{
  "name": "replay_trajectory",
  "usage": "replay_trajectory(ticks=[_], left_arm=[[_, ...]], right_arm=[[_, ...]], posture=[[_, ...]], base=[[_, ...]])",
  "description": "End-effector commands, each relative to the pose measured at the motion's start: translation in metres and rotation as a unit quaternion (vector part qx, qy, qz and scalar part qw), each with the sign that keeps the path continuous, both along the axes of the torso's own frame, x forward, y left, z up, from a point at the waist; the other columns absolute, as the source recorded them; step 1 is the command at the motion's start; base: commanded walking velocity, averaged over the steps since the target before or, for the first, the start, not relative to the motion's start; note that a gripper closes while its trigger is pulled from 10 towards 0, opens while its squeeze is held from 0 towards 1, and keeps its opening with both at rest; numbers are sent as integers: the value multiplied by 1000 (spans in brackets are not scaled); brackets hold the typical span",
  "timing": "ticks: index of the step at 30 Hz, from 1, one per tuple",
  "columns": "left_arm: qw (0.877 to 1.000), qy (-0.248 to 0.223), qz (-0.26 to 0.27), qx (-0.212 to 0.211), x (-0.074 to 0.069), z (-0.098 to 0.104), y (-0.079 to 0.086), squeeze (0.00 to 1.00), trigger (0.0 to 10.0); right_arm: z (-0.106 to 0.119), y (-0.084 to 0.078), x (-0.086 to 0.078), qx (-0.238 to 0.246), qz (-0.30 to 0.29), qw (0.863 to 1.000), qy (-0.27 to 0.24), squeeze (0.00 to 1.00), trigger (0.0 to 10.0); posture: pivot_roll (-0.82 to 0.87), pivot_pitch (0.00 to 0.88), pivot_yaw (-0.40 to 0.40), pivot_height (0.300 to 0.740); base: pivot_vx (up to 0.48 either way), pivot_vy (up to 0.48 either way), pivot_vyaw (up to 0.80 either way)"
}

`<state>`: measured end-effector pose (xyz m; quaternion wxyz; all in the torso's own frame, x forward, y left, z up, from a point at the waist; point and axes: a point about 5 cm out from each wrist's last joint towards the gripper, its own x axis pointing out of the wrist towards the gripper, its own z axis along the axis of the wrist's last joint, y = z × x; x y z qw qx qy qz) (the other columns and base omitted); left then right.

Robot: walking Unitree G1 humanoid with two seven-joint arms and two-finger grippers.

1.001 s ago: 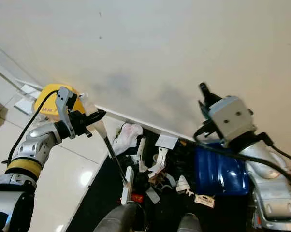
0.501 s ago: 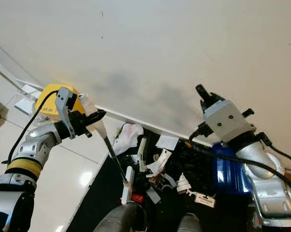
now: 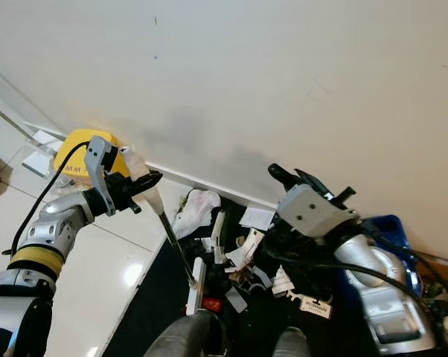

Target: Sweep floor

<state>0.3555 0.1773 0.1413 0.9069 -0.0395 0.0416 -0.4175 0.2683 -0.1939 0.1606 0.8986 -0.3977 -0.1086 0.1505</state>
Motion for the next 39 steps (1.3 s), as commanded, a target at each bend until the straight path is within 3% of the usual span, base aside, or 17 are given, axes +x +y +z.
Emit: replay_trajectory(ticks=[1,6,12,14,15,16,19,21,31,37,39], left_arm=[[1000,4,10,4,-3,-4,7,0,10000],[1000,4,18,4,-3,-3,11,0,10000],[1000,-3,30,2,0,2,16,0,10000],[999,-9,44,0,2,7,20,0,10000],[999,-9,44,0,2,7,20,0,10000],[999,-13,50,0,3,9,22,0,10000],[998,-26,62,-1,7,18,28,0,10000],[997,-32,65,1,8,22,30,0,10000],[998,-36,33,31,7,22,28,0,10000],[994,-37,-48,88,3,18,17,0,10000],[991,-45,-59,108,3,21,18,0,10000]], right_arm=[[-13,10,-3,-6,12,1000,6,0,10000],[-47,26,-6,7,1,1000,29,0,10000],[-60,33,-7,27,-6,999,39,0,10000],[-67,43,-6,80,-11,996,45,0,10000],[-67,43,-6,80,-11,996,45,0,10000],[-68,48,-5,121,-15,991,50,0,10000],[-64,60,1,282,-31,957,61,0,10000],[-63,65,3,327,-29,942,67,0,10000],[-79,68,-3,322,-16,941,99,0,10000],[-102,56,-14,233,-3,964,126,0,10000],[-105,55,-17,220,11,965,140,0,10000]], posture=[[85,279,186,740],[88,279,190,740],[88,277,192,740],[90,274,189,740],[90,274,189,740],[90,274,189,740],[92,268,184,740],[93,267,183,740],[92,262,173,740],[85,271,180,740],[85,271,180,740]], base=[[0,0,0],[0,0,0],[0,0,0],[0,0,0],[0,0,0],[0,0,0],[0,0,0],[0,0,0],[0,0,0],[0,0,0],[0,0,0]])
